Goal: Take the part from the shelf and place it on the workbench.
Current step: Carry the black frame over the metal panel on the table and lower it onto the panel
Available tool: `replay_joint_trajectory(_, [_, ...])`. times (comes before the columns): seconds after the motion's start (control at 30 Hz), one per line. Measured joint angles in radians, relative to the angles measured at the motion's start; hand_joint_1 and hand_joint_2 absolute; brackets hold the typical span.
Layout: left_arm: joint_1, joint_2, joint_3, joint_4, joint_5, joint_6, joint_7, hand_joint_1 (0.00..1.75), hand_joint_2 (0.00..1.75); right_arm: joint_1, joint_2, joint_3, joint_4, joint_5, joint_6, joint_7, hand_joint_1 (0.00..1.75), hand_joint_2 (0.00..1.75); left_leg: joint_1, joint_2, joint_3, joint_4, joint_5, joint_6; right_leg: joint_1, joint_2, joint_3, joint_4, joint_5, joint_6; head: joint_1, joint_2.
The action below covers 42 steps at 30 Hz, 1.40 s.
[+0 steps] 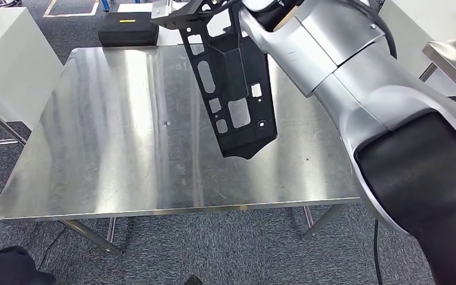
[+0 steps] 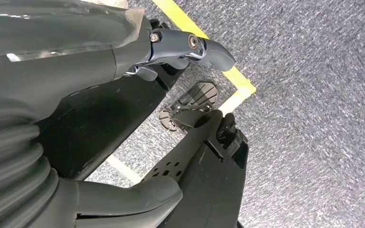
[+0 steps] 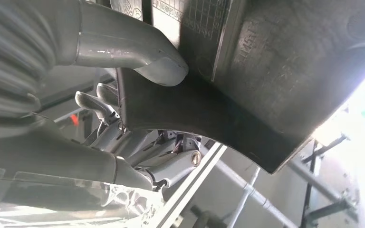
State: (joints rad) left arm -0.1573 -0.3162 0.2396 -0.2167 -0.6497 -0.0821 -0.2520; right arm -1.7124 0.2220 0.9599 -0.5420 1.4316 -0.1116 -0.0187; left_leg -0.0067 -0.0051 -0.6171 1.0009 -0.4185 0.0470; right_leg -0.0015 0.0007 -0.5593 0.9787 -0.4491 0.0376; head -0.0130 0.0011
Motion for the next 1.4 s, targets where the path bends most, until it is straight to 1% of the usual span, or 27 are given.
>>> replay_joint_trajectory(0.33, [0.000, 0.000, -0.025, -0.001, 0.000, -0.005, 0.003, 0.00, 1.75, 0.072, -0.014, 0.028, -0.002, -0.008, 0.006, -0.001, 1.75, 1.75, 0.000, 0.000, 0.000, 0.000, 0.000, 0.000, 0.000, 0.000, 0.000, 0.000, 0.000, 0.000, 0.000, 0.000])
replay_joint_trajectory(0.6, [0.000, 0.000, -0.043, -0.001, 0.003, -0.007, 0.003, 0.00, 1.75, 0.091, -0.016, 0.029, -0.014, -0.006, 0.006, 0.006, 1.75, 1.75, 0.000, 0.000, 0.000, 0.000, 0.000, 0.000, 0.000, 0.000, 0.000, 0.000, 0.000, 0.000, 0.000, 0.000])
replay_joint_trajectory(0.73, [0.000, 0.000, -0.048, -0.001, 0.015, -0.008, 0.006, 0.00, 1.75, 0.092, -0.011, 0.029, -0.022, 0.002, 0.006, 0.007, 0.00, 0.00, 0.000, 0.000, 0.000, 0.000, 0.000, 0.000, 0.000, 0.000, 0.000, 0.000, 0.000, 0.000, 0.000, 0.000])
replay_joint_trajectory(0.87, [0.000, 0.000, -0.047, -0.001, 0.036, -0.008, 0.009, 0.00, 0.00, 0.092, 0.003, 0.031, -0.021, -0.002, -0.007, -0.007, 0.00, 0.00, 0.000, 0.000, 0.000, 0.000, 0.000, 0.000, 0.000, 0.000, 0.000, 0.000, 0.000, 0.000, 0.000, 0.000])
replay_joint_trajectory(1.1, [0.001, 0.000, -0.055, -0.001, 0.059, -0.011, 0.009, 0.00, 0.00, 0.075, 0.029, 0.046, 0.006, -0.015, -0.044, -0.011, 0.00, 0.00, 0.000, 0.000, 0.000, 0.000, 0.000, 0.000, 0.000, 0.000, 0.000, 0.000, 0.000, 0.000, 0.000, 0.000])
replay_joint_trajectory(1.4, [0.001, 0.000, -0.068, -0.001, 0.065, -0.025, 0.009, 0.00, 0.00, 0.041, 0.031, 0.061, 0.040, -0.016, -0.044, -0.022, 0.00, 0.00, 0.000, 0.000, 0.000, 0.000, 0.000, 0.000, 0.000, 0.000, 0.000, 0.000, 0.000, 0.000, 0.000, 0.000])
